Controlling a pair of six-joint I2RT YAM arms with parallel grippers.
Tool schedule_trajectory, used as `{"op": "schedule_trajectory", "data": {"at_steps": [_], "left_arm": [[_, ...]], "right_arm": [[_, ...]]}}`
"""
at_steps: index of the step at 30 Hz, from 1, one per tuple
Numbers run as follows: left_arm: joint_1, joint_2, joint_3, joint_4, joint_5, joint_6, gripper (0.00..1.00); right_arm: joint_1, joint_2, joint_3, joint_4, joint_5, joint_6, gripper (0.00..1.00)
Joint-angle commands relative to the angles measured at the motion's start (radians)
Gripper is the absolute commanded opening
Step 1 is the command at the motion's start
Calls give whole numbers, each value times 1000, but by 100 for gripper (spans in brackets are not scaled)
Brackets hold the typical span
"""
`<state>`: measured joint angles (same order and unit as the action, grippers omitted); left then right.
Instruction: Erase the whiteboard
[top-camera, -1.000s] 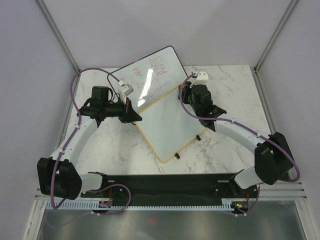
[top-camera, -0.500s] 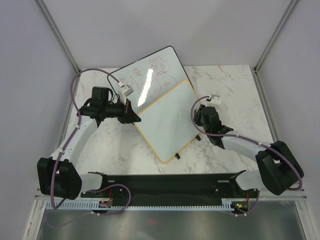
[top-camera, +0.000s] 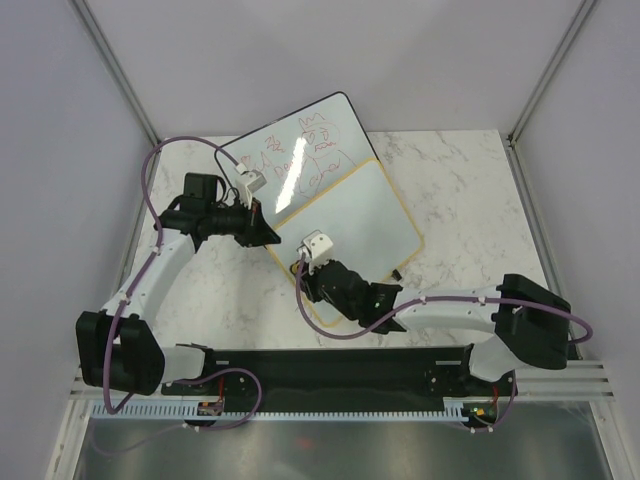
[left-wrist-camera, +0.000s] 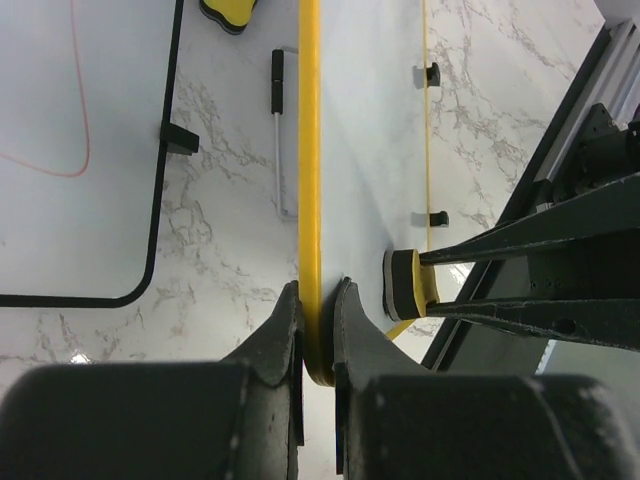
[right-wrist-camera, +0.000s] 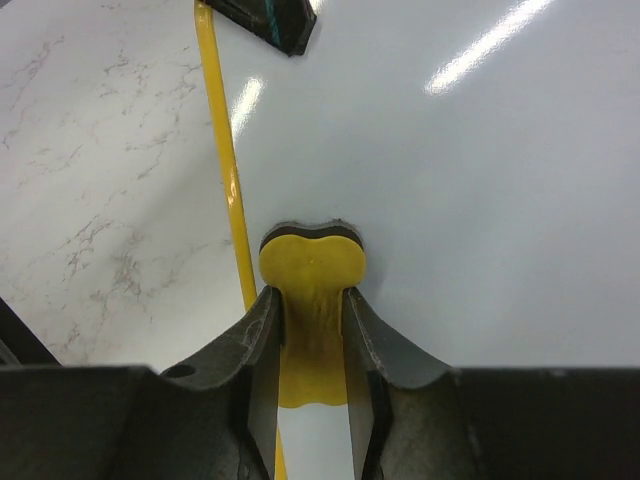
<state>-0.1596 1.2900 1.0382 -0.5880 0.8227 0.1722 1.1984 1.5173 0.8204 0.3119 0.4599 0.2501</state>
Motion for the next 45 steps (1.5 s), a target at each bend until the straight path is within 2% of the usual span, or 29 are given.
{"op": "schedule_trajectory", "data": {"at_steps": [1, 4, 5, 8, 12, 16, 19, 22, 23, 26, 28, 31, 34, 39, 42, 43, 45], "left_arm": [[-40, -17, 28, 54, 13, 184, 2], [-38, -21, 26, 54, 16, 191, 2], [-38, -23, 28, 54, 15, 190, 2], [-40, -29, 25, 53, 12, 197, 2], [-40, -28, 23, 54, 13, 194, 2], [-40, -29, 28, 54, 13, 194, 2], [-40, -26, 33, 54, 15, 194, 2], [-40, -20, 33, 57, 16, 194, 2], [-40, -15, 33, 60, 19, 193, 2], [-40, -1, 42, 63, 26, 191, 2], [-40, 3, 51, 68, 30, 187, 2], [-41, 6, 56, 83, 39, 171, 2], [-41, 11, 56, 90, 43, 165, 2], [-41, 3, 43, 90, 39, 167, 2], [-41, 2, 43, 90, 38, 167, 2], [-41, 3, 43, 90, 38, 167, 2], [-43, 5, 46, 89, 44, 167, 2]], "right_arm": [[-117, 46, 17, -140, -17, 5, 0], [-271, 14, 36, -166, 0, -21, 0], [-366, 9, 42, -160, -33, -28, 0], [-477, 32, 97, -157, -32, -93, 0], [-505, 79, 232, -184, -14, -176, 0], [-548, 107, 315, -201, -65, -160, 0], [-517, 84, 255, -192, -165, -155, 0], [-390, 45, 160, -259, -77, -166, 0], [-314, 32, 126, -272, -70, -155, 0], [-165, -28, -24, -277, -98, -66, 0], [-123, -64, -129, -252, -128, 57, 0], [-71, -89, -223, -209, -135, 133, 0], [-62, -53, -181, -261, -44, 167, 0], [-75, 20, -40, -300, 23, 63, 0], [-91, 26, 29, -303, 5, 16, 0], [-89, 26, 43, -307, -42, 12, 0], [-80, 27, 42, -345, -52, 78, 0]]}}
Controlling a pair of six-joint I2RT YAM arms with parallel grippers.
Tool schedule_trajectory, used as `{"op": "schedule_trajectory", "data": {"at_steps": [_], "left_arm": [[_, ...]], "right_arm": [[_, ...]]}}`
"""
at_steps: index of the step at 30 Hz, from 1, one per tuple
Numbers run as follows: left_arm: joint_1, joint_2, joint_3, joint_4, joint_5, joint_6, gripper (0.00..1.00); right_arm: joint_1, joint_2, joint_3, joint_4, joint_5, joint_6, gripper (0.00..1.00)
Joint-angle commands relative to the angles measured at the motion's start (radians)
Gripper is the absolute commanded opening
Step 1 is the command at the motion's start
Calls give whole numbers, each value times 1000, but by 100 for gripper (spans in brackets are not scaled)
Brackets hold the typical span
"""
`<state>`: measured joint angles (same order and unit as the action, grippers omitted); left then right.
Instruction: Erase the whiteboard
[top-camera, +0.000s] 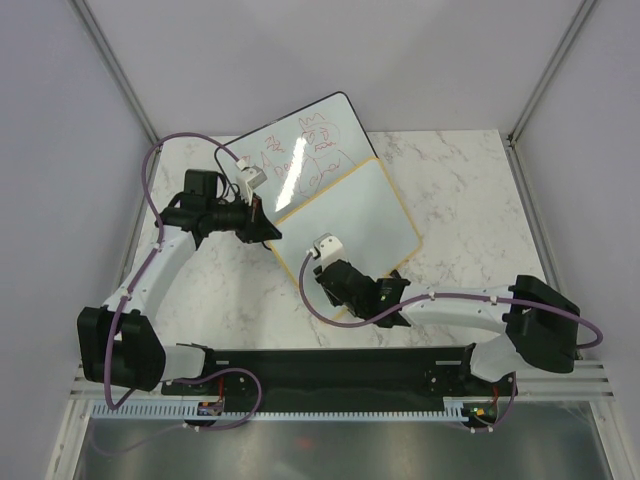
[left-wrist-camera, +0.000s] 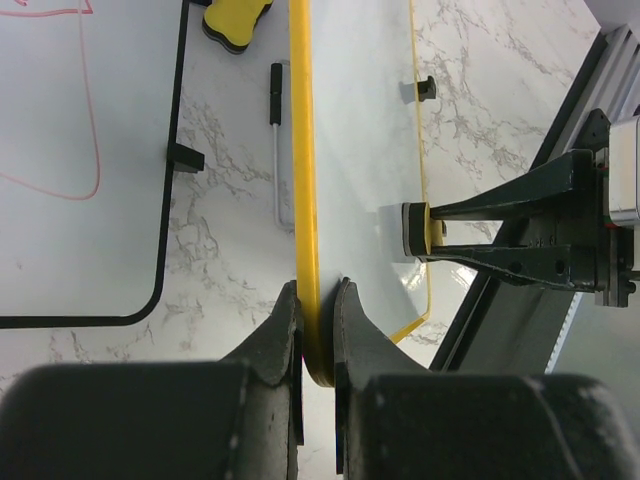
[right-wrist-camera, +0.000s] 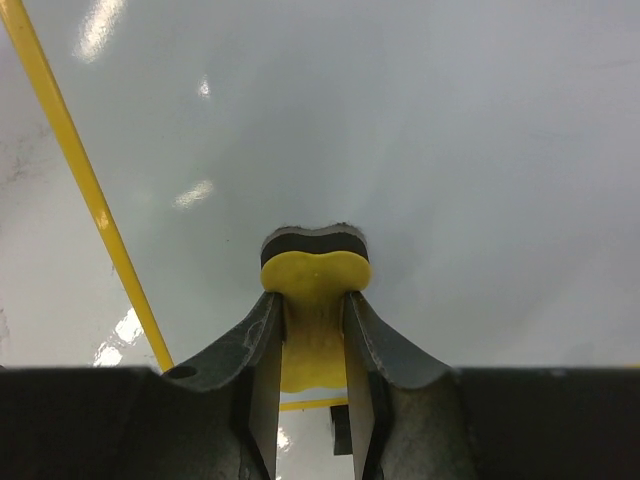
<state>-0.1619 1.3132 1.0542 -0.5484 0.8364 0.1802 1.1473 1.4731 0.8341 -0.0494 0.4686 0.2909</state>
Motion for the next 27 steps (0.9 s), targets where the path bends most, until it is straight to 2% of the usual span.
{"op": "schedule_trajectory", "data": {"at_steps": [1, 4, 7, 11, 16, 19, 20, 27], "left_arm": [[-41, -17, 32, 50, 33, 157, 2], [-42, -14, 35, 59, 36, 159, 2], [-42, -8, 38, 61, 36, 159, 2], [-42, -2, 32, 65, 36, 156, 2], [-44, -5, 24, 64, 32, 159, 2], [-44, -5, 27, 65, 33, 159, 2], [-44, -6, 26, 64, 33, 159, 2], [-45, -5, 23, 64, 29, 165, 2]], "right_arm": [[-26, 69, -2, -24, -71, 71, 0], [0, 53, -128, -35, -117, 216, 0], [52, 59, -188, -26, -147, 267, 0], [75, 59, -156, -46, -116, 219, 0], [66, 15, -55, -84, 23, 131, 0], [-23, -14, 14, -142, 94, 93, 0], [-90, -26, 14, -148, 103, 93, 0], [-447, -177, -118, -101, 110, 90, 0]]}}
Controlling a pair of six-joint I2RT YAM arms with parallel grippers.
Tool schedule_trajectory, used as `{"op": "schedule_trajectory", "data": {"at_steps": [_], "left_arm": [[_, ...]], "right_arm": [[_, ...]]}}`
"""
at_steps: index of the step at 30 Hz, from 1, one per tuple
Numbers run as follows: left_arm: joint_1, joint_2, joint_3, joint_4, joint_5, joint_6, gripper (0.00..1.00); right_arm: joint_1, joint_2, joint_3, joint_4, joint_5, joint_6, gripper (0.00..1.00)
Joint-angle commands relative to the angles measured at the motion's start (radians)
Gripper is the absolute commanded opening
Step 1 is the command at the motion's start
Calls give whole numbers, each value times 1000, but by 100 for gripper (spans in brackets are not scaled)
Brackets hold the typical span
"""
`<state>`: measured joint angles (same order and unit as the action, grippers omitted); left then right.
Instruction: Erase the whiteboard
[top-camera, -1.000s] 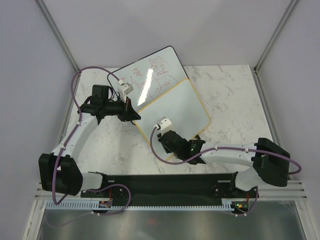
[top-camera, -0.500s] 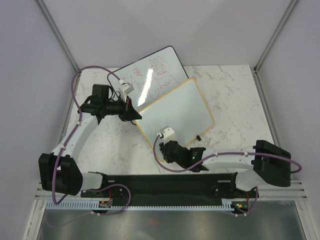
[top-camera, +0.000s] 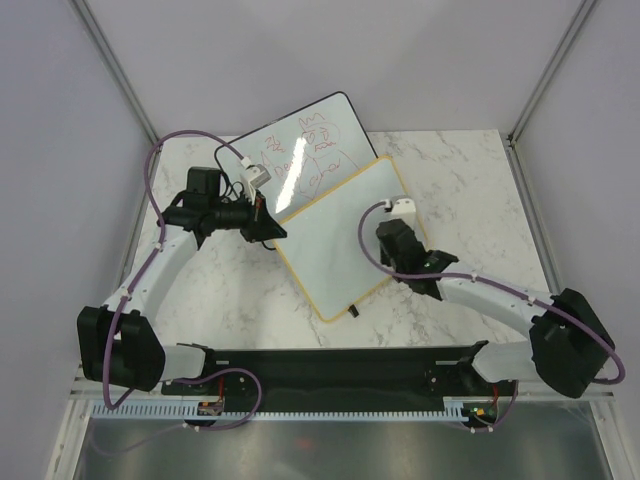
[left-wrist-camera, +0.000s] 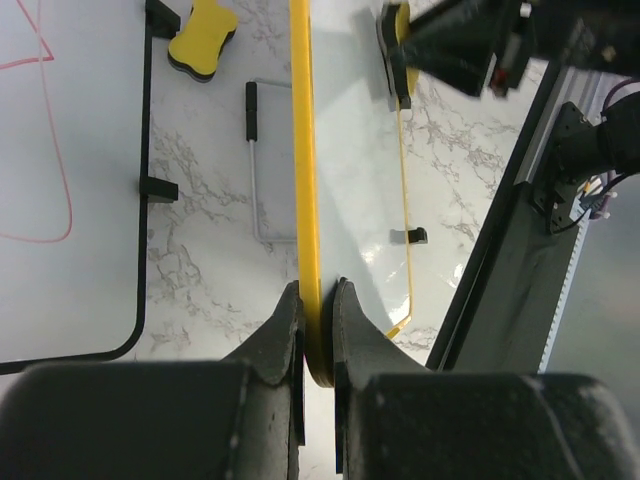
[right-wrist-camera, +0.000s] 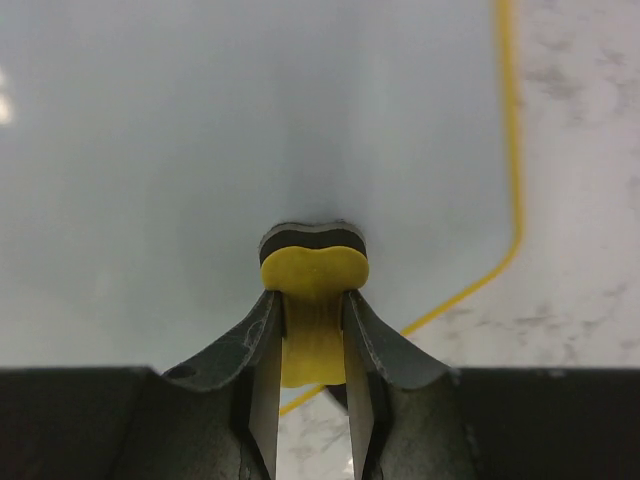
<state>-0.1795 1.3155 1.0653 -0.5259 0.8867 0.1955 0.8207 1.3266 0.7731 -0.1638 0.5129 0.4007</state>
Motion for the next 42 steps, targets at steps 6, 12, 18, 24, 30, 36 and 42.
{"op": "schedule_trajectory", "data": {"at_steps": [6, 12, 18, 24, 30, 36, 42], "left_arm": [[-26, -4, 15, 38, -18, 151, 2], [-28, 4, 25, 33, -15, 154, 2], [-34, 16, 33, 32, -22, 150, 2], [-38, 11, 30, 35, -31, 145, 2], [-40, 13, 28, 27, -37, 153, 2], [-38, 8, 25, 24, -35, 162, 2], [-38, 11, 24, 17, -32, 173, 2]], "right_arm": [[-328, 0, -123, 211, -160, -66, 0], [-232, -44, -43, 227, -278, -143, 0], [-72, 1, 106, 295, -315, -131, 0], [-51, 171, 212, 333, -363, -65, 0], [-271, 82, 102, 288, -263, 61, 0], [-529, -58, -121, 257, -257, 104, 0], [-678, -170, -222, 222, -290, 154, 0]]}}
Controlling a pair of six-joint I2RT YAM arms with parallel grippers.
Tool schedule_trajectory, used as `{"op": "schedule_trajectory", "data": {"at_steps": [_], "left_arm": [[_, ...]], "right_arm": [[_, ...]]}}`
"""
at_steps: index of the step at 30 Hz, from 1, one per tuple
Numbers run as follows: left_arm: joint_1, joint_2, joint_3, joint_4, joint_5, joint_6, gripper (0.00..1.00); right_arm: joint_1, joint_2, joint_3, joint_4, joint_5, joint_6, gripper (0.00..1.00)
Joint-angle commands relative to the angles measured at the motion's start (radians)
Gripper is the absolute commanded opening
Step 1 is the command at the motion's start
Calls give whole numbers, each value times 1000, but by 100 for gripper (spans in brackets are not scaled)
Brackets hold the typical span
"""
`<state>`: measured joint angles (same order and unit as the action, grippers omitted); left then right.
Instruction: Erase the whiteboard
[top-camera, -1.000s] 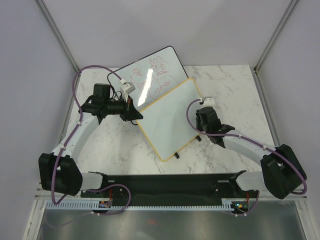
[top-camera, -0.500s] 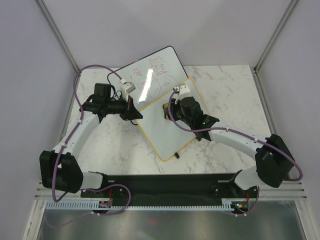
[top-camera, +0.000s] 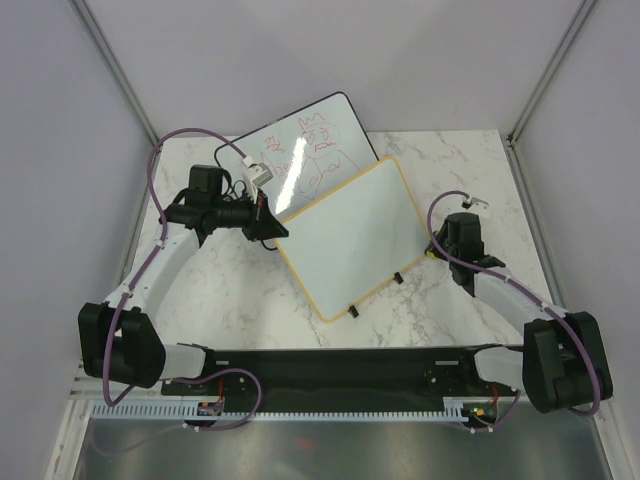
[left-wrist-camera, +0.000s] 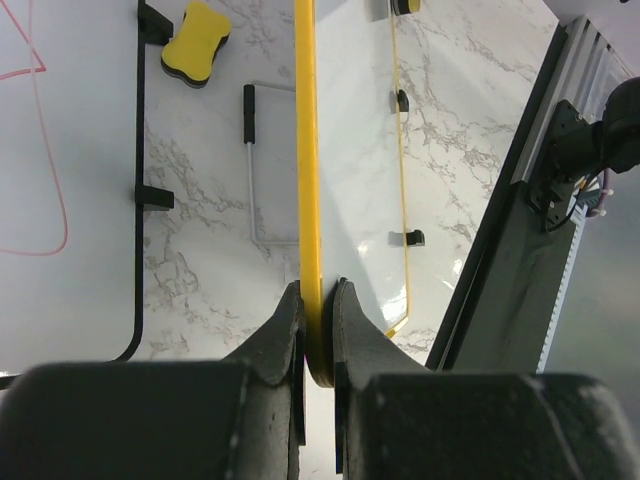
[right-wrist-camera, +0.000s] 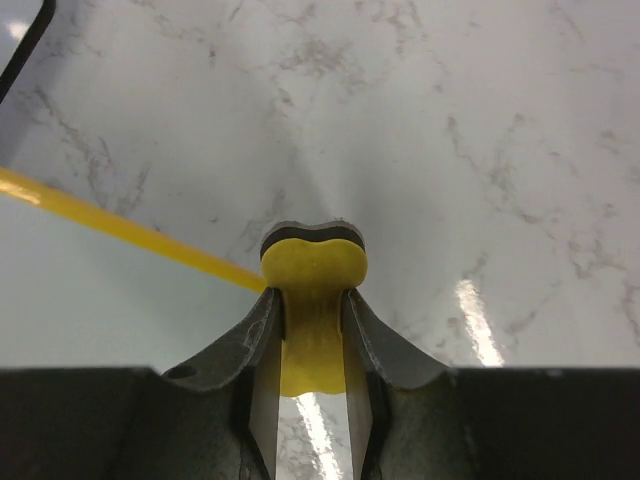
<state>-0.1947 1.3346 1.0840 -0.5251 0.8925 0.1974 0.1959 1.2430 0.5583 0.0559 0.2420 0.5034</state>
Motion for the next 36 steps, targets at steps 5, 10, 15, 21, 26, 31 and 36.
{"op": "schedule_trajectory", "data": {"at_steps": [5, 10, 15, 21, 26, 31, 36], "left_arm": [[-23, -11, 4, 16, -50, 169, 2], [-23, 1, 13, 14, -72, 151, 2], [-25, 23, 27, 7, -70, 155, 2], [-25, 43, 37, 4, -67, 149, 4], [-23, 52, 40, -1, -76, 149, 8], [-23, 60, 47, -4, -89, 149, 10], [-23, 57, 66, -24, -130, 168, 14]], "right_arm": [[-159, -139, 37, -143, 133, 79, 0], [-165, -64, 19, -208, 262, 124, 0], [-167, 6, 25, -209, 292, 153, 0], [-170, 91, 72, -215, 232, 104, 28], [-171, 81, 83, -215, 161, 84, 90], [-170, 9, 97, -217, 122, 23, 96], [-167, -53, 81, -192, 0, -28, 95]]}}
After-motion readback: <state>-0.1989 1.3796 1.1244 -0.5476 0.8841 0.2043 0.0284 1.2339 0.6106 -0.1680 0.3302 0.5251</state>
